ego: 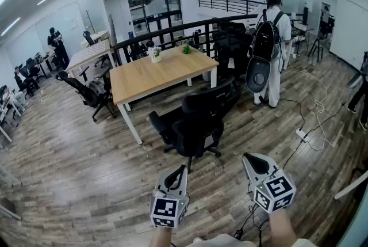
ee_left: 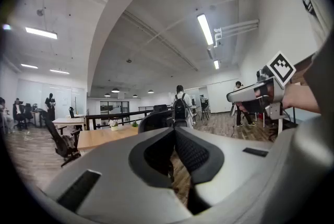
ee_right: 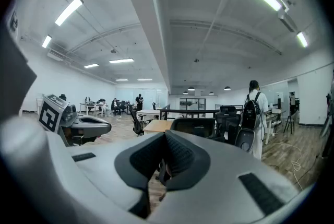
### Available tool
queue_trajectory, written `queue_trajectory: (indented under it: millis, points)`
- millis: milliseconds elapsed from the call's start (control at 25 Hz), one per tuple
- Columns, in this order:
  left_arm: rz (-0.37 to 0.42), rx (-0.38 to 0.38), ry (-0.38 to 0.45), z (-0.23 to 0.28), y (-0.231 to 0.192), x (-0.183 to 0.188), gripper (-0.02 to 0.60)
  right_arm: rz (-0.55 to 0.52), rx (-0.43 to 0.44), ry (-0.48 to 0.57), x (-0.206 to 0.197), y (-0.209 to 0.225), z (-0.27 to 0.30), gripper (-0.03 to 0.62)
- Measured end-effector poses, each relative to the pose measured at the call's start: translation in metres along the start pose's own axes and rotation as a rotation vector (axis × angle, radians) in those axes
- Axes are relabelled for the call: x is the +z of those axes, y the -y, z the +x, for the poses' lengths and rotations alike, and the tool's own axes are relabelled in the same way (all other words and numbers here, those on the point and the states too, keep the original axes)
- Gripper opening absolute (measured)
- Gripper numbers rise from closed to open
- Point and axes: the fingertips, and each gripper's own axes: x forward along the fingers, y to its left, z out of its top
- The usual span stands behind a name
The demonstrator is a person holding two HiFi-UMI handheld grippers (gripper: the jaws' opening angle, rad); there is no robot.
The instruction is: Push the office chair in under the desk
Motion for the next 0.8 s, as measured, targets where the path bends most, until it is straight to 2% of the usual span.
queue_trajectory:
  millis: [160, 360, 800]
  points:
    - [0.008, -0.002, 0.000, 0.004, 0.006, 0.002, 0.015, 0.010, 0.002, 0.010, 0.001, 0.007, -0.001, 0.021]
    - [0.014, 0.014, 0.002, 0.008, 0.012, 0.005, 0.015, 0.081, 0.020, 0.064, 0.007, 0.020, -0.005, 0.023]
    - [0.013, 0.060, -0.030, 0.018, 0.041, -0.004, 0.015, 0.094, 0.053, 0.055, -0.004, 0.058, -0.016, 0.023]
